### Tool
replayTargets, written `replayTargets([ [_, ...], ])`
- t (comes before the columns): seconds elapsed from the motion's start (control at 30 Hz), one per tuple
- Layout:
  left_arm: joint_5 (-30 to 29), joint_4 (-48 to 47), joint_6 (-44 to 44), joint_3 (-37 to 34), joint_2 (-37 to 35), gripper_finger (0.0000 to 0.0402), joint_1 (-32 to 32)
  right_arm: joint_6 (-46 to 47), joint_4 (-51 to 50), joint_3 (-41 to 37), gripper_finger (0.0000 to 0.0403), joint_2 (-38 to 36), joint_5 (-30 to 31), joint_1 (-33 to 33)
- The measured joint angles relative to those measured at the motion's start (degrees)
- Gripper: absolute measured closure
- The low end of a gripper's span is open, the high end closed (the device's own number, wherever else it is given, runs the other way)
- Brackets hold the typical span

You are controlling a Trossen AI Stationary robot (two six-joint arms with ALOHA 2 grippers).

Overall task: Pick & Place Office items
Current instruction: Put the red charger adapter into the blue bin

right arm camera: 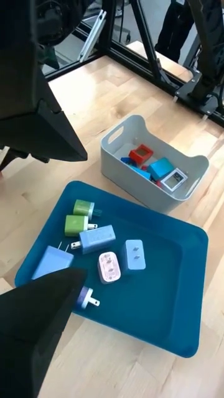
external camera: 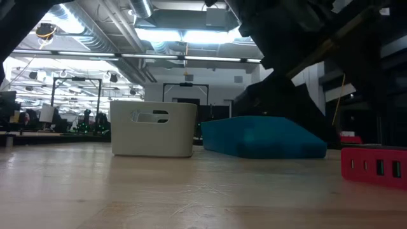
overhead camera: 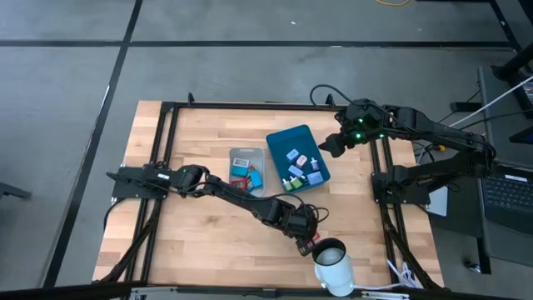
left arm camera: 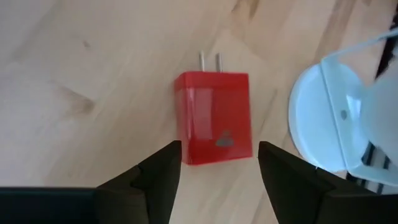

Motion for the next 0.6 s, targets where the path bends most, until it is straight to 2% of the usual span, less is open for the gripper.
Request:
replayTargets([
  [0.23,8.5,4.6,2.8,0.0,1.3,0.0215,0.0,0.3,0.0,0.0,0.0108,0.0,-0.4,0.0],
  [0.4,4.2,3.0,1.7,0.2,1.5,0.0227,-0.2,0.9,0.0,0.0,0.0108,0.0,-0.8,0.0],
  [0.6,1.3,-0.1,3.1,1.1,0.8,0.0192,0.2,0.9,0.1,0.0,0.0108,0.0,-0.9,0.0],
])
